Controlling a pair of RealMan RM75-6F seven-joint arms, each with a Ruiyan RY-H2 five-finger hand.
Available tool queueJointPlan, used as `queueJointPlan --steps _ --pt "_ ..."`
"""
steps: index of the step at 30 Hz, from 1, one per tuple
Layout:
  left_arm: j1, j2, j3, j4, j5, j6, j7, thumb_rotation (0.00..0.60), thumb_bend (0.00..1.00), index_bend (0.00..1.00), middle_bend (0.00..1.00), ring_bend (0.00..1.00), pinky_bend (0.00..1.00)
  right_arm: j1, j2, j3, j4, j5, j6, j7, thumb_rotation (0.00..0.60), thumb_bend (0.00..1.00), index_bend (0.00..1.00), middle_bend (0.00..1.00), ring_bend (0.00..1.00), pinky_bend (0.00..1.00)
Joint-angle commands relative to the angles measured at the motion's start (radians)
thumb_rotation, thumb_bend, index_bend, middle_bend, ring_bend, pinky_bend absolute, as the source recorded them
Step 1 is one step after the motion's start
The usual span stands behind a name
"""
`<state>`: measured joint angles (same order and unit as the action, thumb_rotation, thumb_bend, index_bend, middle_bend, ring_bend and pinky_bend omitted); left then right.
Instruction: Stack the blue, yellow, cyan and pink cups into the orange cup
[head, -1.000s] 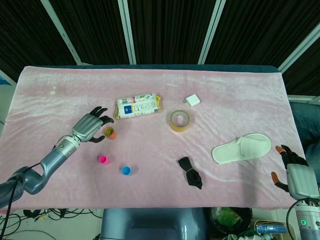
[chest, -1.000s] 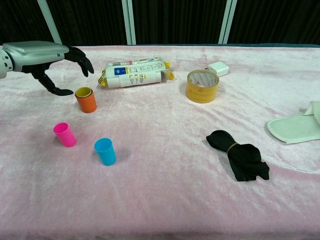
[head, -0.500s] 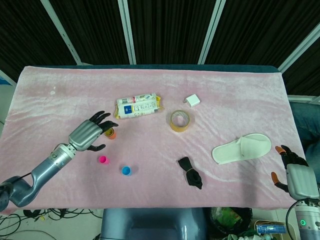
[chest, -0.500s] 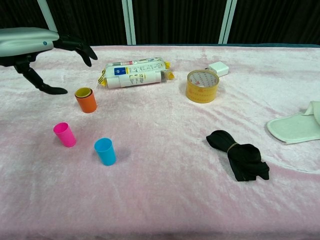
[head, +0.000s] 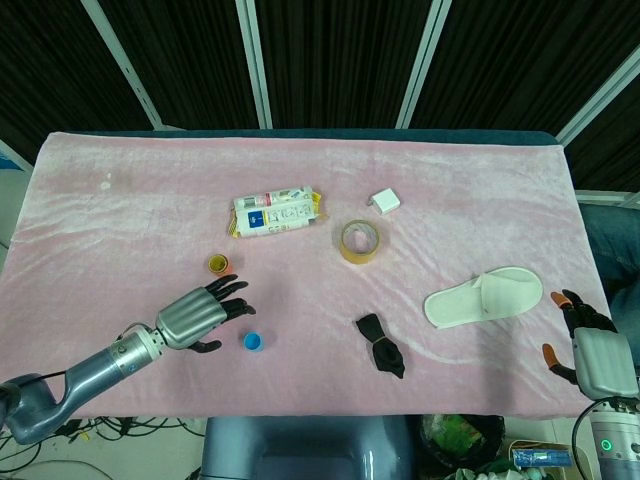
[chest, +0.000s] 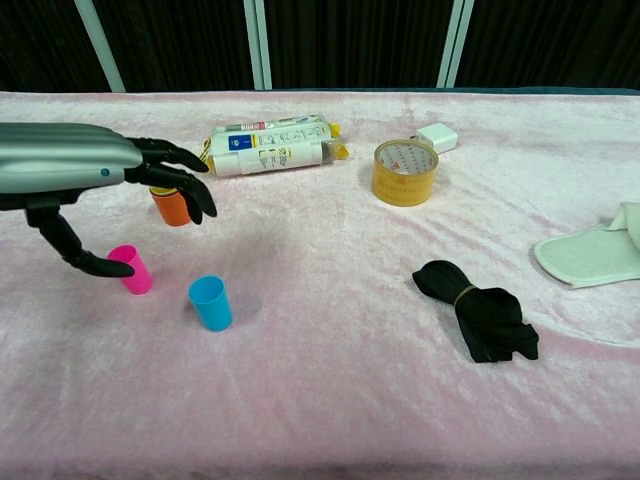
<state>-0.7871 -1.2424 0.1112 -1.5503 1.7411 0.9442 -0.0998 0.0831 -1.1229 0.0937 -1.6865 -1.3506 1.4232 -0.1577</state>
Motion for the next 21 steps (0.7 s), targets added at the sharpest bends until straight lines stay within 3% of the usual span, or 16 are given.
queueJointPlan --steps 1,12,21 --pt "-0.014 -0.026 0.002 0.006 -0.010 -0.036 0.013 0.600 0.25 0.22 0.28 0.00 0.00 0.000 0.000 0.000 0.000 0.001 -0.001 0.001 0.600 0.30 0.17 0.10 0.17 0.24" --pt "-0.040 -0.120 -0.010 0.065 -0.028 -0.097 0.058 0.600 0.26 0.26 0.29 0.00 0.00 0.001 0.001 0.001 0.001 0.003 -0.003 0.007 0.600 0.30 0.17 0.10 0.18 0.24" --pt "-0.048 -0.162 -0.015 0.102 -0.053 -0.122 0.062 0.600 0.33 0.32 0.34 0.00 0.00 0.002 0.002 0.001 0.001 0.002 -0.005 0.009 0.600 0.30 0.17 0.10 0.18 0.24"
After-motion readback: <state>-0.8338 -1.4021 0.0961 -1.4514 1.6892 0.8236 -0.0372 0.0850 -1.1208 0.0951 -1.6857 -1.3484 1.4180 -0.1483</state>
